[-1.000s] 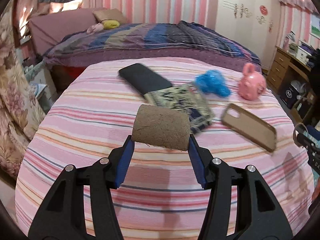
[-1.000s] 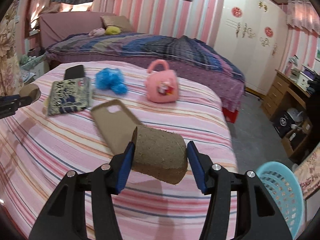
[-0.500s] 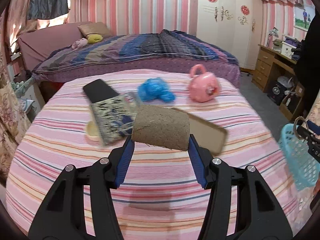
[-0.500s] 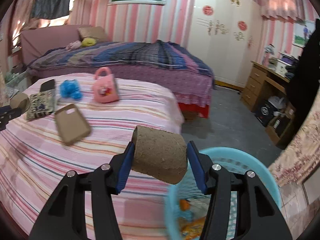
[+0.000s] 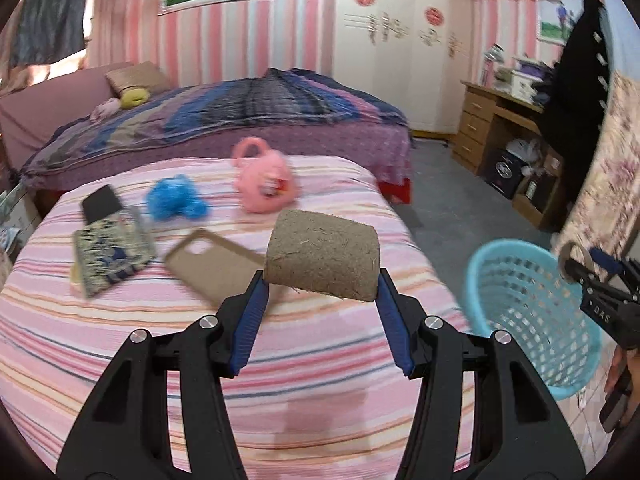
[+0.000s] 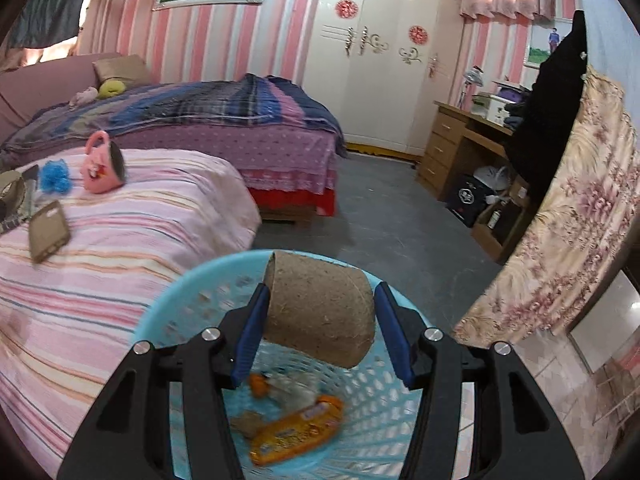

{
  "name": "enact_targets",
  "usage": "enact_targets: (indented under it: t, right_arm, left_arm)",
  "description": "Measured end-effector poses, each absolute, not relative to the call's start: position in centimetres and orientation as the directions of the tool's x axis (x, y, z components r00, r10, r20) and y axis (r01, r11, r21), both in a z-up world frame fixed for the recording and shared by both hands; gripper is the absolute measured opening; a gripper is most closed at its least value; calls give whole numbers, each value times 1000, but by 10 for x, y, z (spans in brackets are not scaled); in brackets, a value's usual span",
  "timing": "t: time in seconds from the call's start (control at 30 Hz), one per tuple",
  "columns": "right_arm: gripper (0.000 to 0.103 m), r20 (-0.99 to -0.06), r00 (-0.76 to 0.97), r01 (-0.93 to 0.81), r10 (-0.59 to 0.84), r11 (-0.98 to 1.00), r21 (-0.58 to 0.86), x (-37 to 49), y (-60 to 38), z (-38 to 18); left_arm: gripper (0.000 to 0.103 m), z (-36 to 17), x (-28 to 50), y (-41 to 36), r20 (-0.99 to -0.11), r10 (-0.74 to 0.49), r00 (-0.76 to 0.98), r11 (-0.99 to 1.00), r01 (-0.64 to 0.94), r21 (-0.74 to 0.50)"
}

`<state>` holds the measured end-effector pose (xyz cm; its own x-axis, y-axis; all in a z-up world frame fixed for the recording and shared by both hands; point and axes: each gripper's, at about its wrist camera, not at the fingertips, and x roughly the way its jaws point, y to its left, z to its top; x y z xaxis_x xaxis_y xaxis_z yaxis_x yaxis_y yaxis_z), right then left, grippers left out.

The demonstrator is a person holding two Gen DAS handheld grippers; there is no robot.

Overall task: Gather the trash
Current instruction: 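Carry both cardboard tubes over the blue basket, then open both grippers to drop the tubes into the basket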

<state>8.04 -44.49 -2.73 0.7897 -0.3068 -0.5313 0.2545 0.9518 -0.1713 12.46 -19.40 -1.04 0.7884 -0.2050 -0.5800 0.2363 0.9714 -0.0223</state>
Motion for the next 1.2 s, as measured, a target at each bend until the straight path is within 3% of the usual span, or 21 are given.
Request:
enact_targets:
  t: [0.5,0.9,0.97,1.03,1.2]
  right_arm:
    - [54,-550,771,322,-322,941,-98,63,-512,-41]
    - [54,-552,765,344,-331,935,-84,63,-524,-41]
    - [54,-551,766,341,-330,936,-86,64,-522,-41]
    - [54,-550,768,336,-330,937,-92,65,-521,-41]
    - [55,-551,766,331,-331,938,-104,68,-514,-42]
  left_arm:
    - [53,-37,119,-318,-605,-370,705,902,428,-52]
    - [54,-55,125,-355,-630,-403,664,876,480,-54]
    - [61,-55,126,-356,-632,-406,660,872,486,-53]
    - [81,-53,127,-353,-626,-393,673,882,470,-48]
    - [89,-45,135,-335,-618,-371,693,901,431,-58]
